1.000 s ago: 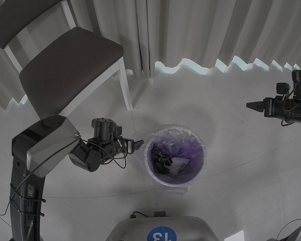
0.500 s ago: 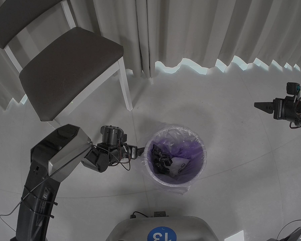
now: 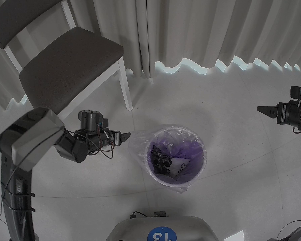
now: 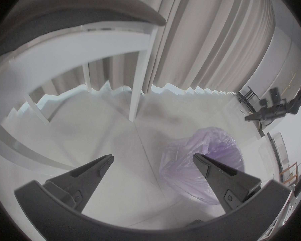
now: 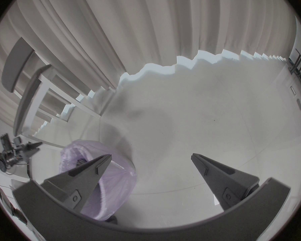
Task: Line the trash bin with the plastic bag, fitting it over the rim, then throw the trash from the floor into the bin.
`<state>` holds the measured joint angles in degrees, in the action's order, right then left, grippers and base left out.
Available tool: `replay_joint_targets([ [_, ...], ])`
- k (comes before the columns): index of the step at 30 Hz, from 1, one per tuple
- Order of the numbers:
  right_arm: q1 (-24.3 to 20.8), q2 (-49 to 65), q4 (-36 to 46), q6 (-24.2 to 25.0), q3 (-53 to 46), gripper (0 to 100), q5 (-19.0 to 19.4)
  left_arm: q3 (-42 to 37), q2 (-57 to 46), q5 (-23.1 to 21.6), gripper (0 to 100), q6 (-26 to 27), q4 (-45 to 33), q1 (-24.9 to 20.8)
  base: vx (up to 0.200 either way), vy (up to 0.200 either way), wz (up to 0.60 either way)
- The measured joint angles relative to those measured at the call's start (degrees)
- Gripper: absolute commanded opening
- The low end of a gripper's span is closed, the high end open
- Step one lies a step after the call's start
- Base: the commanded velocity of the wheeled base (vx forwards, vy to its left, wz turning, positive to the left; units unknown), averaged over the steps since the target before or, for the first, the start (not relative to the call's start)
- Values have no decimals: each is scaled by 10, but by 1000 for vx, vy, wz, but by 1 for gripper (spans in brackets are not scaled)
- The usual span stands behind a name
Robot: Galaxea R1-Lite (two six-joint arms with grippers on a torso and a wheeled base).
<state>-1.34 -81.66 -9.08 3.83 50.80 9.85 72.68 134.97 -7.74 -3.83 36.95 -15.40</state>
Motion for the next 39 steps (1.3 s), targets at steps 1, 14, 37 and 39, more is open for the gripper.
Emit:
replay_joint_targets([
  [1, -1, 4, -1, -2, -4, 100, -5, -16, -18, -1, 100, 0, 4, 0, 0, 0, 0],
  [14, -22, 115, -1, -27, -76, 100, -67, -237, -322, 15, 100, 2, 24, -33, 0, 0, 0],
  [37, -23, 544, 141, -28, -136, 100, -134, -342, -926, 106, 100, 42, -361, -26, 0, 0, 0],
  [39, -22, 582, 163, -27, -133, 100, -140, -337, -966, 110, 100, 45, -379, -17, 0, 0, 0],
])
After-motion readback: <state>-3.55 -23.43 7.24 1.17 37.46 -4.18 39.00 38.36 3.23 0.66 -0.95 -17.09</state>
